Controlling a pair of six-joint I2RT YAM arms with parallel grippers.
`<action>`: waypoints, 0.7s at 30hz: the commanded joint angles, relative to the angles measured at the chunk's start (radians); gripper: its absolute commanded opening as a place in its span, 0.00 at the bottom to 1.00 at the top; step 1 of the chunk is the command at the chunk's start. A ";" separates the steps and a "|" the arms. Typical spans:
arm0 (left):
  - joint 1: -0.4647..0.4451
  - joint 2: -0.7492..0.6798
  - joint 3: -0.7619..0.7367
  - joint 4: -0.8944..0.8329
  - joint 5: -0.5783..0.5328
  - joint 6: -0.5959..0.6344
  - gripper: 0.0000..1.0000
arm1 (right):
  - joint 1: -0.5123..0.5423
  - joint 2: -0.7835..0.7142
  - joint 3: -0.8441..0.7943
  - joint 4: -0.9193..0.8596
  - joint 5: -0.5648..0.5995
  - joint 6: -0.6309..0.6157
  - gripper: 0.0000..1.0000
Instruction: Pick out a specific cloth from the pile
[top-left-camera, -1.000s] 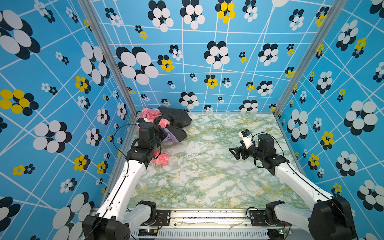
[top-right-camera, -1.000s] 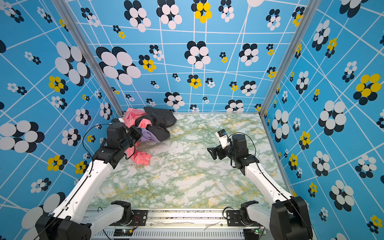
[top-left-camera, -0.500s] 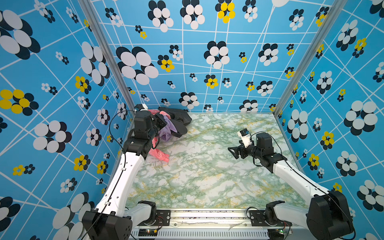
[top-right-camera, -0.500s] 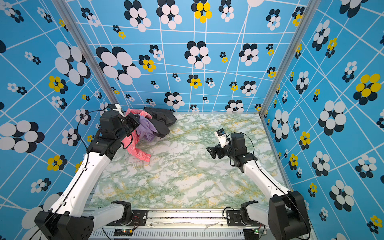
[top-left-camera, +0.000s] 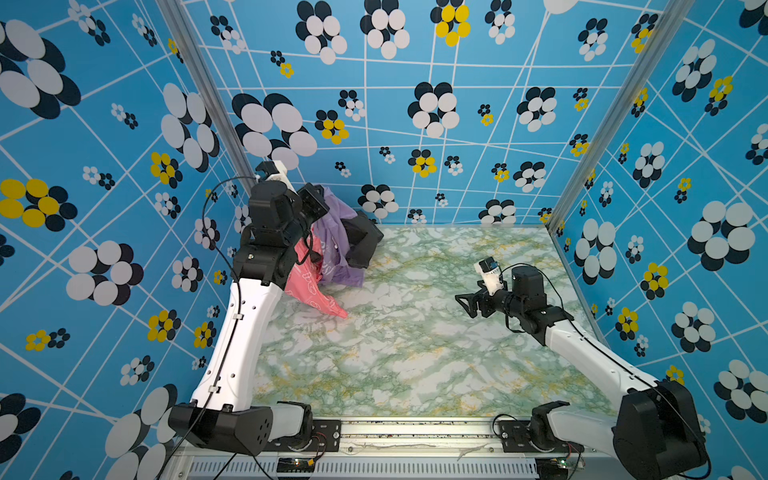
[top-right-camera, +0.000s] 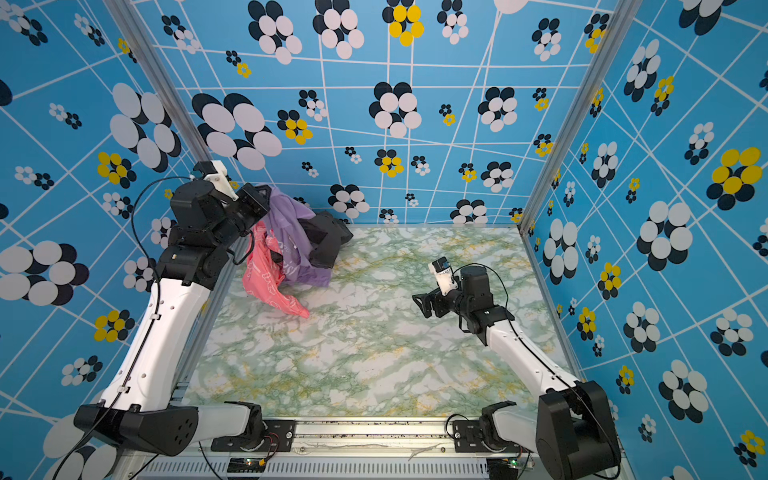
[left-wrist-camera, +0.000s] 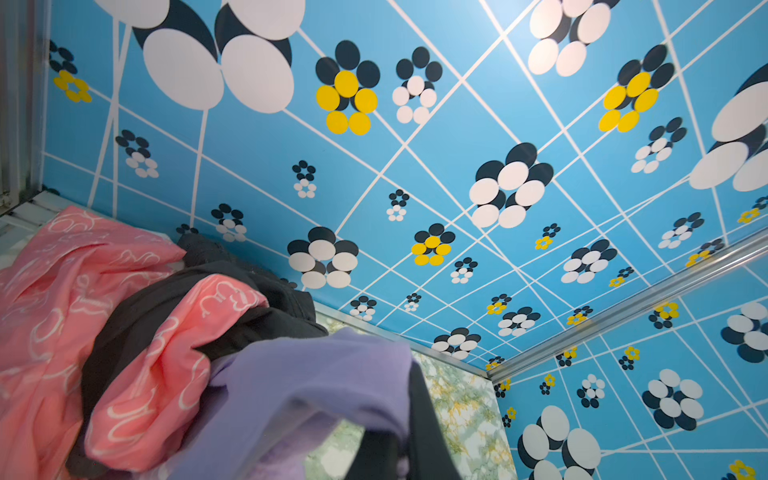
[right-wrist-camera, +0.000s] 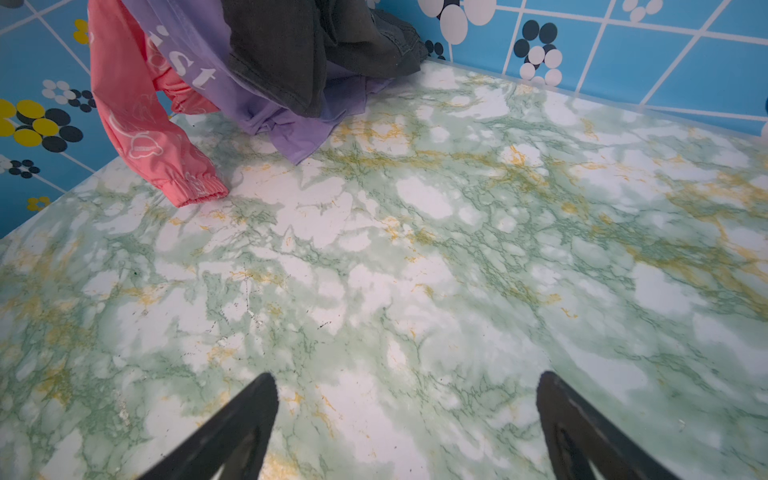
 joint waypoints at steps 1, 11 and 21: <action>0.008 0.005 0.147 0.132 0.063 0.022 0.00 | 0.008 0.003 0.024 0.017 0.000 -0.005 0.99; -0.030 -0.012 0.002 0.157 0.125 -0.016 0.00 | 0.008 -0.003 0.013 0.017 0.009 0.004 0.99; -0.299 -0.037 -0.340 0.103 0.096 0.064 0.00 | 0.008 0.001 0.000 0.056 0.063 0.051 0.99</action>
